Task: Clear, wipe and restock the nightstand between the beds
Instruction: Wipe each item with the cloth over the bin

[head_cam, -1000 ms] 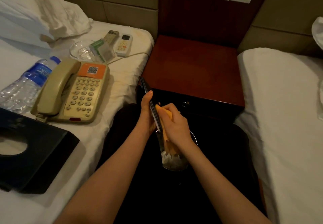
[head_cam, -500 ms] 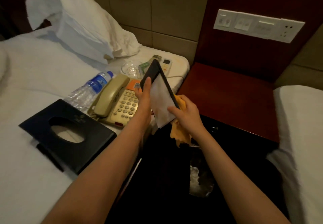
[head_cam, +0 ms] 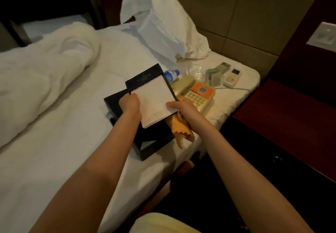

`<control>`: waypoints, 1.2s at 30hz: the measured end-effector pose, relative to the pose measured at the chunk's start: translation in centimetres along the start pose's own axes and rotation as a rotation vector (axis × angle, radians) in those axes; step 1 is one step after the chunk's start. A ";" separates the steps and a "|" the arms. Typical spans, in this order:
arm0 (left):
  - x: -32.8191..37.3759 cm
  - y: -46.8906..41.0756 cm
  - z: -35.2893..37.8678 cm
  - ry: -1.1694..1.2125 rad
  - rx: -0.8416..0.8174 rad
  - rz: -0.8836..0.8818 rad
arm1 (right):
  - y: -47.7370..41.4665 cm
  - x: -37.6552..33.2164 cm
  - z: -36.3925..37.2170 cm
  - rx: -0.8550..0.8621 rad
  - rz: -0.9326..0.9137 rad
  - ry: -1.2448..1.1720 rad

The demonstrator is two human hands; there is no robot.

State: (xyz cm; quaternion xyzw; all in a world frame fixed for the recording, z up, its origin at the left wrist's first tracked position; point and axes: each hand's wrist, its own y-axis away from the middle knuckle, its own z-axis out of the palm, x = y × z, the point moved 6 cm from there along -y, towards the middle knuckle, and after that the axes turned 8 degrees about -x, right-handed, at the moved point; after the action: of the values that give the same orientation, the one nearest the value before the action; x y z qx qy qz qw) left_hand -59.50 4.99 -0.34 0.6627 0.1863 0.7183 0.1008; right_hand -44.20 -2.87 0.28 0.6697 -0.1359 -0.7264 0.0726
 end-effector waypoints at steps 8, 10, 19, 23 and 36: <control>-0.8 -2.3 -10.7 0.063 0.235 -0.071 | -1.9 0.7 10.1 -0.241 0.044 0.229; -1.5 -2.6 -13.1 -0.018 0.320 -0.125 | -1.6 1.5 12.3 -0.301 0.064 0.314; -3.6 -0.2 -20.2 -0.240 0.500 -0.213 | -1.0 3.7 17.9 -0.452 0.119 0.696; -4.4 -0.1 -21.5 -0.019 0.519 -0.120 | -0.8 5.8 18.4 -0.503 0.222 0.849; -6.2 -0.3 -20.3 -0.534 0.438 -0.159 | -0.5 3.3 17.4 -0.294 0.010 1.012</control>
State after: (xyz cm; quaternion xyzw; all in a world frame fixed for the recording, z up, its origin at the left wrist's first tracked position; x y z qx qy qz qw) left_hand -79.01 0.11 -7.15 0.8164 0.3539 0.4528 0.0570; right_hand -61.74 -1.56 -1.89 0.9188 0.0161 -0.3234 0.2258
